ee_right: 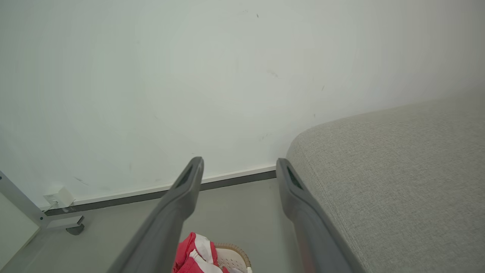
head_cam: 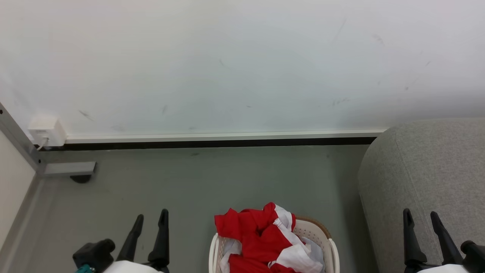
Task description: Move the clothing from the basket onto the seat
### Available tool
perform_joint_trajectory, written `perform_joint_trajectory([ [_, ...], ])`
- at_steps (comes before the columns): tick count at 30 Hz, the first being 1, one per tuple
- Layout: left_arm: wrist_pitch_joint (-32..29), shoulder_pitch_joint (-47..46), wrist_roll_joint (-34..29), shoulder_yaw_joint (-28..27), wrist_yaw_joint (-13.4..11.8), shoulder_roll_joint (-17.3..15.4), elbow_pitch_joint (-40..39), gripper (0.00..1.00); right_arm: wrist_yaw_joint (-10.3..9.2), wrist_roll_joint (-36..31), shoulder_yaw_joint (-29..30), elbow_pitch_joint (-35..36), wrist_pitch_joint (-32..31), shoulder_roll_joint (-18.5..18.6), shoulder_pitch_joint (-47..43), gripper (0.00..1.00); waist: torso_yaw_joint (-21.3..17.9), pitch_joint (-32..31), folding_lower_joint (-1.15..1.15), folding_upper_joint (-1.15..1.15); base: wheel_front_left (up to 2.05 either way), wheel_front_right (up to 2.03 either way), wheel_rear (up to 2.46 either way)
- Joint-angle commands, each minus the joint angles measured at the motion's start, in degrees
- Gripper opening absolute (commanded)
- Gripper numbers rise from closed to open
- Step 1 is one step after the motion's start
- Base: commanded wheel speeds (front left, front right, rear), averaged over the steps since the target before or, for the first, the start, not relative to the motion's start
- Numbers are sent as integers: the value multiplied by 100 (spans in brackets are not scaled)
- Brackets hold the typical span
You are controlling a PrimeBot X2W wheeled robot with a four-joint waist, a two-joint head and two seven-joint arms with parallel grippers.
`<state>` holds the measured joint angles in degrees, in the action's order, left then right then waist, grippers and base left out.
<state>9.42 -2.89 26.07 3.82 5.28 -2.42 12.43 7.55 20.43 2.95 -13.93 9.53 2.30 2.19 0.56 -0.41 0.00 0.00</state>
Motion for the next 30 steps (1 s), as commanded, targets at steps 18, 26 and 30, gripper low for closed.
perform_joint_trajectory([
  [18,289,91,-1065,-22,31,-56,-44,100,-9,-966,-42,-77,277,70,-117,100,-27,0,0,0,0,0,0],
  [26,381,134,-1405,11,23,-60,-53,100,-10,-1244,-97,-218,369,73,-144,100,-32,14,0,0,0,0,0],
  [30,413,137,-1502,31,20,-61,-54,100,-10,-1345,-113,-254,398,73,-150,100,-29,20,0,0,0,0,0],
])
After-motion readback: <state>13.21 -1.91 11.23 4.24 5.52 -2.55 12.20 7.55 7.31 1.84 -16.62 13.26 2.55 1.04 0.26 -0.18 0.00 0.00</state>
